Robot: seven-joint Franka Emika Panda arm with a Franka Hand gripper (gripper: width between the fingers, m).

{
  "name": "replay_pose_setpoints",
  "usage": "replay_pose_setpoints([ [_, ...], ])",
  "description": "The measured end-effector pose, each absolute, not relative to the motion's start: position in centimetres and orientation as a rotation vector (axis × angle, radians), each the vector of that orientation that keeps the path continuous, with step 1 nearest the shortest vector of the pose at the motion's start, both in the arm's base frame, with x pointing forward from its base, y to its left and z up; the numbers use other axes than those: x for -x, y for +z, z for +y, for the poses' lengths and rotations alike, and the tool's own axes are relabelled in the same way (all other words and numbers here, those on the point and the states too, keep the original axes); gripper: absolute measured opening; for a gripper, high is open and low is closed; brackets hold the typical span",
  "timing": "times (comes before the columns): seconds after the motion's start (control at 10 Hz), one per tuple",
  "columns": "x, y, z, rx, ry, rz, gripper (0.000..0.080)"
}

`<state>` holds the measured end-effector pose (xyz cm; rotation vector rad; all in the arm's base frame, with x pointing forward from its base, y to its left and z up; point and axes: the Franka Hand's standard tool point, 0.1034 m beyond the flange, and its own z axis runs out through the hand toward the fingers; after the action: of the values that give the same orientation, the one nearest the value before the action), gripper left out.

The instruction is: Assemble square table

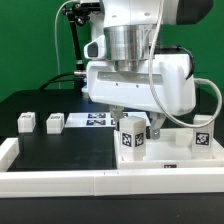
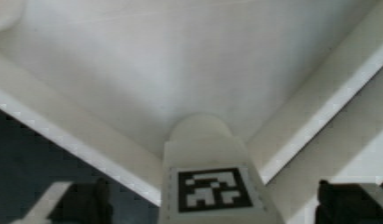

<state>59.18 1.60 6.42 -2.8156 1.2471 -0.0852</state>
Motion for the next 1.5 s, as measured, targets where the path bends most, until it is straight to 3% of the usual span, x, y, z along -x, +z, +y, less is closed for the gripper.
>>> replay_pose_setpoints([
  [0.1,-59.27,6.49,1.56,2.872,-0.092,1.116,0.0636],
  [1.5,-59.42,6.55,1.15,3.088,-0.089,-0.639,0.0649],
])
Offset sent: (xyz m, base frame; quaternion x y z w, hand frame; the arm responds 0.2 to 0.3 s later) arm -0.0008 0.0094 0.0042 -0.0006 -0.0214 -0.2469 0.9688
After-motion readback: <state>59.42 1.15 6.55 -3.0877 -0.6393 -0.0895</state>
